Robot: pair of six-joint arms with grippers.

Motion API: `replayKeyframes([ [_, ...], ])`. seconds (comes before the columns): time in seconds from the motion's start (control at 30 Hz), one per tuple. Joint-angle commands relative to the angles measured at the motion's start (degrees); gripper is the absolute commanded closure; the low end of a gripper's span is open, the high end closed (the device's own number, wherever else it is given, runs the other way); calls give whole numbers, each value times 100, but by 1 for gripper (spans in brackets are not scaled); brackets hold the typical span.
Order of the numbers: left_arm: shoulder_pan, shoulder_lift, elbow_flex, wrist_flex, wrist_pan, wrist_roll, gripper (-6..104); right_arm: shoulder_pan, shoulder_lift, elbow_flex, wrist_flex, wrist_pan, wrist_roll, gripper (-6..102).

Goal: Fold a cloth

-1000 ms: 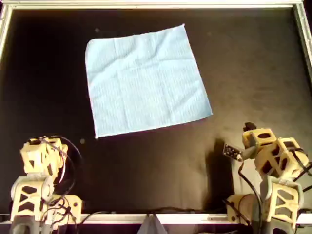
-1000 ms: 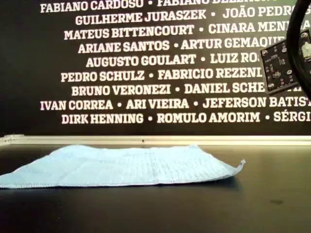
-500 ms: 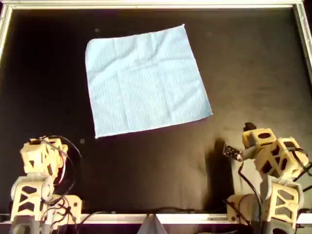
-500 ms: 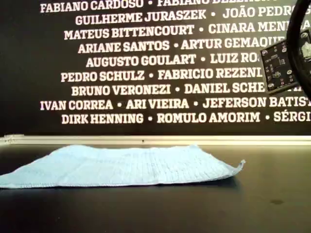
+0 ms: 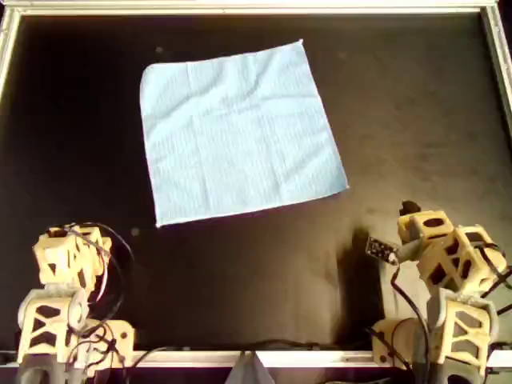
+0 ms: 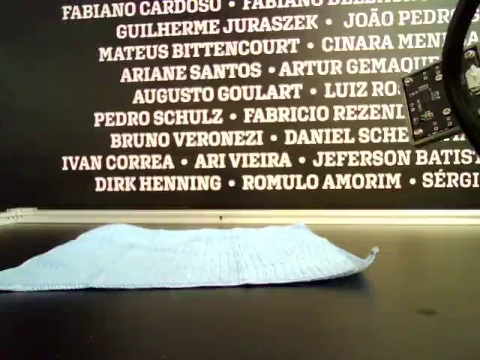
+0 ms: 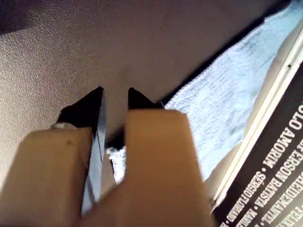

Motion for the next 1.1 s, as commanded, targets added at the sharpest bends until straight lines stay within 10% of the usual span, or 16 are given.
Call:
replayKeyframes([
  [0.0, -114, 105, -141, 9, 35, 9, 81, 0, 176, 35, -193, -88, 53, 60],
  [0.57, -141, 281, -237, -114, 62, -79, 81, 9, 202, 18, -202, -97, 53, 60],
  [0.73, -844, 281, -633, -114, 527, -88, 73, 26, 202, -132, -316, -185, 62, 59],
  [0.9, -1811, 281, -791, -123, 1011, 0, 68, 18, 202, -773, -316, -923, 62, 59],
  [1.07, -1881, 272, -642, -598, 923, 0, 68, 9, 202, -1063, -316, -1468, 62, 59],
])
